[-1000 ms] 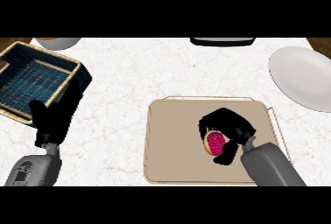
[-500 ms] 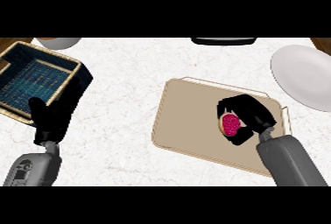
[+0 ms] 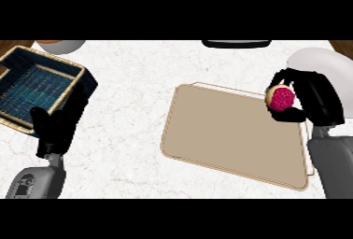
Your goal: Pick the cupcake from the tray and place it in the plate
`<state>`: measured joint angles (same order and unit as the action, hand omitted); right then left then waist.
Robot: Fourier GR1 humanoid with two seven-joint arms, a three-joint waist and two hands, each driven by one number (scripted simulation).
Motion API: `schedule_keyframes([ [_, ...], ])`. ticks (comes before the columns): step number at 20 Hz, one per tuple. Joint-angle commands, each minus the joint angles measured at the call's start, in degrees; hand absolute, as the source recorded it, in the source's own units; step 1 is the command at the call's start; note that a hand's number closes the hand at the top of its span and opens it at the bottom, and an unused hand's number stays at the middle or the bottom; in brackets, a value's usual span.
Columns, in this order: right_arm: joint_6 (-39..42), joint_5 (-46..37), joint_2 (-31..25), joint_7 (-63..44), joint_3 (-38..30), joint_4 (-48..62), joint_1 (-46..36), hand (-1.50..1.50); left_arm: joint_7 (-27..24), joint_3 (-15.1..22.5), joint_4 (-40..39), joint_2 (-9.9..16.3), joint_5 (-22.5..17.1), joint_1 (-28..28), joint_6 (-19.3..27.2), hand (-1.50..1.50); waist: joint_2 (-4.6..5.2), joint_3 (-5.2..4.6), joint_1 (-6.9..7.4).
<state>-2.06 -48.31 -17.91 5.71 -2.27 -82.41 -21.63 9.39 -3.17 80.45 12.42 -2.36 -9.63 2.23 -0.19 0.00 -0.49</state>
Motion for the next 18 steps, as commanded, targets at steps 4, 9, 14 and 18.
schedule_keyframes([
  [4,-1.1,6.1,-1.0,-5.6,-10.5,-1.0,-3.1,1.5,0.6,-2.1,-1.0,1.6,-1.5,-1.4,-2.0,0.0,0.17,0.0,0.3],
  [9,0.6,12.4,-7.3,-2.5,-19.2,11.9,-9.8,1.5,-0.6,-1.3,0.8,1.3,-1.3,1.4,-3.1,0.0,0.33,0.03,1.2],
  [14,-4.8,10.0,-12.5,4.0,-21.8,27.9,-13.1,1.5,-1.6,-0.5,-1.3,-0.3,0.1,0.2,-2.7,0.0,0.54,0.04,1.4],
  [18,-8.9,10.4,-16.1,13.4,-24.5,43.0,-15.6,1.5,0.2,-1.0,0.8,1.6,-0.4,0.3,-4.2,0.0,0.81,0.14,2.61],
])
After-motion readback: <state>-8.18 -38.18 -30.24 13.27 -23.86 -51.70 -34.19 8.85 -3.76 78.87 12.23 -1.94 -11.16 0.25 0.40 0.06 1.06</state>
